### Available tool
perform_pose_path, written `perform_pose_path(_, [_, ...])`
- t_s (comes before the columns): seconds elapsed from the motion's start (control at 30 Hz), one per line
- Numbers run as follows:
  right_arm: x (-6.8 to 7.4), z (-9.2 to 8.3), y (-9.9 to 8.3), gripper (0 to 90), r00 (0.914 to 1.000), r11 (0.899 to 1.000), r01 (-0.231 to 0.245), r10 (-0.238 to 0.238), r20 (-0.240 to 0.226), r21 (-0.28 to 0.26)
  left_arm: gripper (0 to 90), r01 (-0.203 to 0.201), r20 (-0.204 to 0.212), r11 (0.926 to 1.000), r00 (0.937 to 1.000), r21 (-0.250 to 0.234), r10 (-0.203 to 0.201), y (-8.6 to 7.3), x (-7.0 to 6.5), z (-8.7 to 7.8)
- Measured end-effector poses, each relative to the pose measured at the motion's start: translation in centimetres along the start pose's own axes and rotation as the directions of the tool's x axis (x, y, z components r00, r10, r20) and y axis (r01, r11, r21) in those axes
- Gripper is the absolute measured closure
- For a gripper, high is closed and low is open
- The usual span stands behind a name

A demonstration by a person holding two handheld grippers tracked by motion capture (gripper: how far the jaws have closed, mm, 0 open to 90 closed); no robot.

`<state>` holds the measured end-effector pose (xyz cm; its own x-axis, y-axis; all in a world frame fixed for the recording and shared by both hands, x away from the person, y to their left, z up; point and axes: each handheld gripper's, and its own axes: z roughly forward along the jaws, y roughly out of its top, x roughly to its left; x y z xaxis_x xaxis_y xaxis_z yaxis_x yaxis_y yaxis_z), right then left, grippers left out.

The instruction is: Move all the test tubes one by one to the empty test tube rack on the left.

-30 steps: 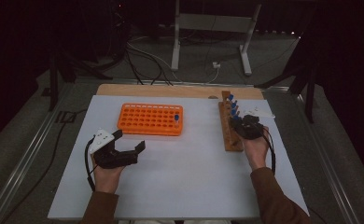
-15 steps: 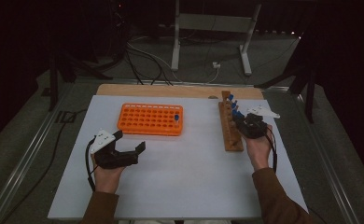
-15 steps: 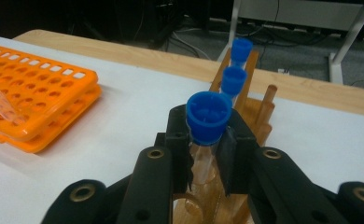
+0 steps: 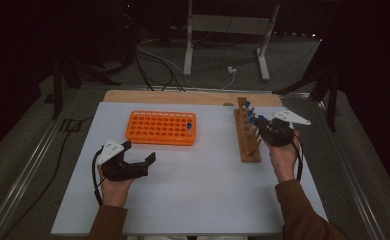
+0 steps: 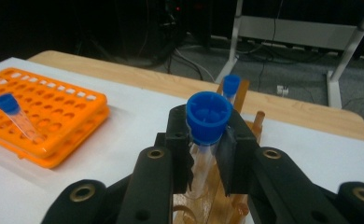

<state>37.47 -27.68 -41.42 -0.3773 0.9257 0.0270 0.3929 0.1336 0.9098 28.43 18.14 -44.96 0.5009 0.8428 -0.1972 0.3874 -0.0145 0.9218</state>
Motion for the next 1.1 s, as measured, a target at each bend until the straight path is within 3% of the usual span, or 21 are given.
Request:
perform_pose_path(0.37, [0.9, -1.7, 0.7, 76.4, 0.9989, 0.999, 0.02, -0.022, -0.041, -0.051, 0.9, -0.003, -0.006, 1.0, 1.0, 0.009, 0.003, -0.3, 0.0, 0.2])
perform_pose_path(1.1, [3.4, -1.7, -1.4, 76.3, 0.984, 0.998, 0.065, -0.067, -0.165, -0.018, 0.9, -0.029, -0.008, 0.9991, 0.9995, 0.031, 0.03, -0.7, -0.7, 0.8])
